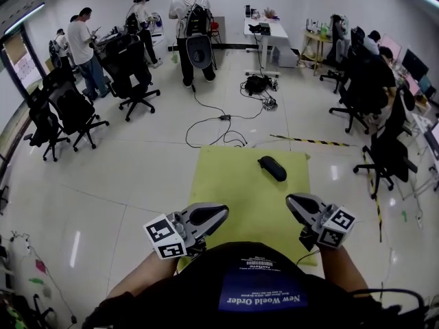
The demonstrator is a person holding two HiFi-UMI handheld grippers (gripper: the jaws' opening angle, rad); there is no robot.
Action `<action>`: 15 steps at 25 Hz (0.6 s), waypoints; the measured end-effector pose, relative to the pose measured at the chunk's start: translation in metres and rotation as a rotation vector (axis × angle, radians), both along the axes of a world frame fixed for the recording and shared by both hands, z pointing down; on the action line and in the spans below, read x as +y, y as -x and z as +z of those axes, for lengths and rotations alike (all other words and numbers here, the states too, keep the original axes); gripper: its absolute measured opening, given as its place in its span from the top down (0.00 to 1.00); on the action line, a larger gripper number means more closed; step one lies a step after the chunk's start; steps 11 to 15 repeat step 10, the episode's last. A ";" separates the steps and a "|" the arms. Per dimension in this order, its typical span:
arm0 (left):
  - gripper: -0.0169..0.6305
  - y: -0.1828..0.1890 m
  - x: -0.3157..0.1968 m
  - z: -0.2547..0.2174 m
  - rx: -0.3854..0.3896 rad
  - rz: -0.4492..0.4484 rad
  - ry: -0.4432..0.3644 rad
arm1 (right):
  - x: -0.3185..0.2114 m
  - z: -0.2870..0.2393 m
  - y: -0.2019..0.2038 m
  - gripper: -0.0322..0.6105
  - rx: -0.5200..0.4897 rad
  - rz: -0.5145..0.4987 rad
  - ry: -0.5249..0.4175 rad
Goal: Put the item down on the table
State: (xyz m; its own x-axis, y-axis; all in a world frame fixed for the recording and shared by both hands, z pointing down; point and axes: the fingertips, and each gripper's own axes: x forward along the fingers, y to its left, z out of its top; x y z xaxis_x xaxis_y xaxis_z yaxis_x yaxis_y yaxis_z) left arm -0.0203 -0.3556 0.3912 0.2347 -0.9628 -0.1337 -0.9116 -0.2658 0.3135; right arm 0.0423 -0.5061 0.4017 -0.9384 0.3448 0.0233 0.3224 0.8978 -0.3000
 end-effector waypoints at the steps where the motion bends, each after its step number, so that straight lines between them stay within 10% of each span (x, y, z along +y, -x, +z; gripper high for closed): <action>1: 0.97 0.000 -0.001 0.000 0.000 0.000 0.000 | 0.000 0.000 0.000 0.97 0.001 -0.003 -0.003; 15: 0.97 0.015 -0.008 -0.009 0.002 0.004 0.000 | -0.009 0.003 0.014 0.97 0.030 -0.021 -0.053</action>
